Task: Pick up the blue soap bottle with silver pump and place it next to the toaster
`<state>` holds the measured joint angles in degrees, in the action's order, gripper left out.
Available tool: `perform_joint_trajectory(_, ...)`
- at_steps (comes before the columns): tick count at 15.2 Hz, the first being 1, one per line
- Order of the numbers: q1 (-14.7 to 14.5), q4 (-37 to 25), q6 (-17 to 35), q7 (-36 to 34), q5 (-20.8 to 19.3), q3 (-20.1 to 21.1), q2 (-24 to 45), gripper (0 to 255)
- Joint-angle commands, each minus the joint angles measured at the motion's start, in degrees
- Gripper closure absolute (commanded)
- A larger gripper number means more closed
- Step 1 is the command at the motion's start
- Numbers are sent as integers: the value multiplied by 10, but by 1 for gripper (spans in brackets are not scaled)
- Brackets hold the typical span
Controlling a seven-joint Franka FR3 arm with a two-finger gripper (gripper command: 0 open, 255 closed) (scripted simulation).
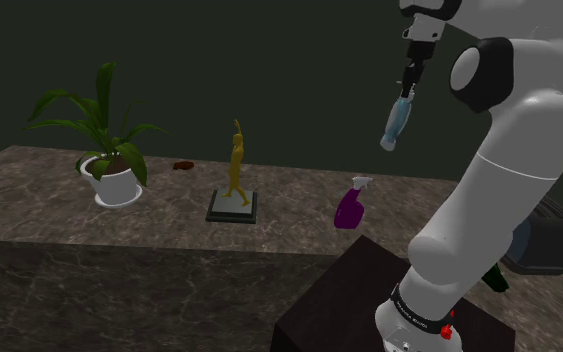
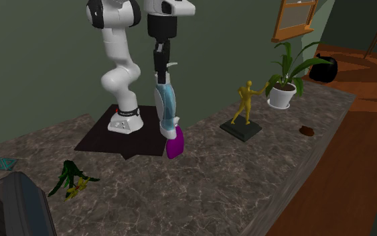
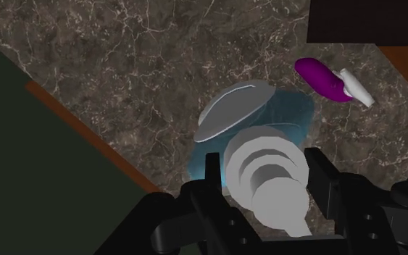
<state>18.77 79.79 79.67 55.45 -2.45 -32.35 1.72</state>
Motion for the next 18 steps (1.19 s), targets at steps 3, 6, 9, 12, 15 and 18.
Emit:
perform_joint_trajectory(3, 32, -8, 2, 61, 4, -29, 9, 255)
perform_joint_trajectory(6, 59, -21, 3, 108, 13, -51, 22, 255)
perform_joint_trajectory(9, 90, -42, 1, 158, 27, -73, 44, 255)
perform_joint_trajectory(12, 127, -72, -4, 210, 49, -94, 75, 255)
perform_joint_trajectory(15, 173, -113, -14, 263, 78, -111, 114, 255)
perform_joint_trajectory(18, 213, -139, -15, 302, 102, -119, 144, 255)
